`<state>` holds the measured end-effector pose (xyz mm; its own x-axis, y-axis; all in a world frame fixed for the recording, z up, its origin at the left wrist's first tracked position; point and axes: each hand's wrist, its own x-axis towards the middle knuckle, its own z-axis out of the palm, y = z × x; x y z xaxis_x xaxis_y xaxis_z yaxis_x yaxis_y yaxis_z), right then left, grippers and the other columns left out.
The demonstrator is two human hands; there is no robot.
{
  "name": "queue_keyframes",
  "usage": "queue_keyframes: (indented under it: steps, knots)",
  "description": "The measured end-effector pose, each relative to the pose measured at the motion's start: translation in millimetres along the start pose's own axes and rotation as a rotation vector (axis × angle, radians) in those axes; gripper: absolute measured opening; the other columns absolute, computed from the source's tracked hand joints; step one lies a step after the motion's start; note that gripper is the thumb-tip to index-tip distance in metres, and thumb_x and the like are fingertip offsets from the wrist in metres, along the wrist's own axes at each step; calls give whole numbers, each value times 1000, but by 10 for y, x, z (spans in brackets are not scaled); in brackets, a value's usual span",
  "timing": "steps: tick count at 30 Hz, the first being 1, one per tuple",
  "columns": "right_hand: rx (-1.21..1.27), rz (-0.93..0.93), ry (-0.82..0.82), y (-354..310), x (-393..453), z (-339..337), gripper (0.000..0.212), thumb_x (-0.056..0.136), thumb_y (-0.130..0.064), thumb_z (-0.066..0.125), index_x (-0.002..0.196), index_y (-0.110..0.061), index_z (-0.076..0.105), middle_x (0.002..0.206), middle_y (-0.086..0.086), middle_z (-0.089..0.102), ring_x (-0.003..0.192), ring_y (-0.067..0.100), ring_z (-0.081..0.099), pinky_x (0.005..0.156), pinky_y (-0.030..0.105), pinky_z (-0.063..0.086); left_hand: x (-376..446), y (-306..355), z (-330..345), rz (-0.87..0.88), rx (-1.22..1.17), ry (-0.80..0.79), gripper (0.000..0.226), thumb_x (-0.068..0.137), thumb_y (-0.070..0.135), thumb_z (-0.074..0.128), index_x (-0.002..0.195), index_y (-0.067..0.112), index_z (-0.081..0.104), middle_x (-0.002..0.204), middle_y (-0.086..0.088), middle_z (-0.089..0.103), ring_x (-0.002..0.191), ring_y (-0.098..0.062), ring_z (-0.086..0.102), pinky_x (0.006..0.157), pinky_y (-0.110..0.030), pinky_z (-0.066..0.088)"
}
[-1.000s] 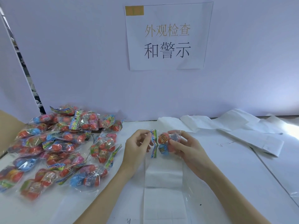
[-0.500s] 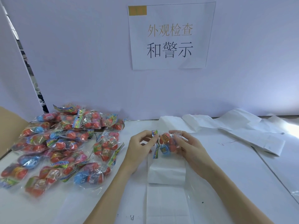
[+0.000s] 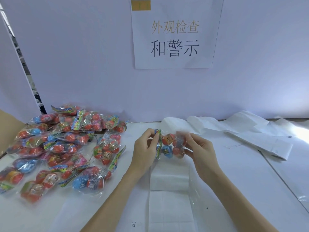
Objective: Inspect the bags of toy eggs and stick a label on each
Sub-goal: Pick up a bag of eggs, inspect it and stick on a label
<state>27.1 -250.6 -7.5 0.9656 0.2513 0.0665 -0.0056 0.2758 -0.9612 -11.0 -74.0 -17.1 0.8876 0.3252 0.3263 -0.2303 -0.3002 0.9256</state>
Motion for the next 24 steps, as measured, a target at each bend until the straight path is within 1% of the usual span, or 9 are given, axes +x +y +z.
queue_keyframes:
  steps: [4, 7, 11, 13, 14, 17, 19, 21, 24]
  knots:
    - [-93, -5, 21, -3, -2, -11, 31, 109, -24, 52, 106, -9, 80, 99, 12, 79, 85, 20, 73, 74, 27, 61, -59, -3, 67, -9, -56, 25, 28, 107, 10, 54, 79, 14, 56, 67, 8, 53, 65, -13, 47, 64, -26, 39]
    - [-178, -34, 2, 22, -23, 29, 26, 105, -28, 62, 101, -11, 81, 89, 6, 79, 77, 20, 74, 73, 30, 61, -97, -19, 123, 3, -39, 75, 29, 108, 12, 53, 79, 16, 55, 66, 13, 53, 63, -11, 47, 62, -23, 40]
    - [-92, -1, -37, 41, -19, 26, 29, 106, -24, 59, 104, -6, 82, 100, 12, 81, 94, 29, 77, 80, 29, 62, -95, -43, 138, 108, 72, 176, 21, 110, 18, 51, 89, 17, 58, 71, 6, 60, 62, -11, 55, 57, -22, 45]
    - [-30, 18, -73, 21, -31, 36, 32, 107, -26, 56, 105, -6, 82, 104, 14, 80, 95, 26, 77, 79, 27, 60, -82, -36, 141, 152, 92, 213, 18, 110, 18, 51, 94, 17, 59, 75, 6, 61, 60, -9, 51, 56, -26, 46]
    - [-13, 19, -90, 15, -40, 46, 34, 107, -27, 55, 105, -8, 83, 105, 14, 80, 95, 24, 77, 79, 26, 60, -73, -36, 138, 162, 100, 223, 17, 110, 18, 51, 95, 17, 60, 77, 6, 61, 59, -12, 50, 55, -28, 44]
    - [-19, -2, -106, 28, -50, 89, 37, 109, -29, 51, 104, -12, 83, 107, 12, 80, 97, 25, 77, 82, 27, 60, -51, -57, 126, 172, 123, 221, 18, 111, 17, 49, 95, 15, 56, 75, 1, 57, 58, -21, 46, 52, -28, 37]
    - [-60, -5, -93, 35, -45, 101, 37, 110, -30, 50, 106, -12, 82, 104, 13, 80, 95, 27, 77, 82, 30, 62, -52, -63, 131, 163, 136, 213, 20, 112, 17, 46, 94, 11, 52, 67, 2, 52, 53, -12, 41, 49, -22, 33]
    - [-84, 15, -107, 36, -40, 103, 32, 108, -30, 53, 109, -12, 80, 103, 15, 78, 91, 26, 75, 81, 33, 63, -50, -57, 135, 147, 149, 209, 22, 112, 16, 43, 91, 10, 48, 60, 11, 48, 51, -7, 42, 49, -15, 32]
    - [-114, 32, -83, 56, -25, 73, 23, 104, -25, 63, 106, -4, 74, 95, 9, 78, 88, 25, 73, 83, 40, 62, -54, -55, 132, 117, 111, 151, 25, 113, 17, 42, 88, 14, 45, 59, 16, 48, 51, -8, 41, 50, -18, 33]
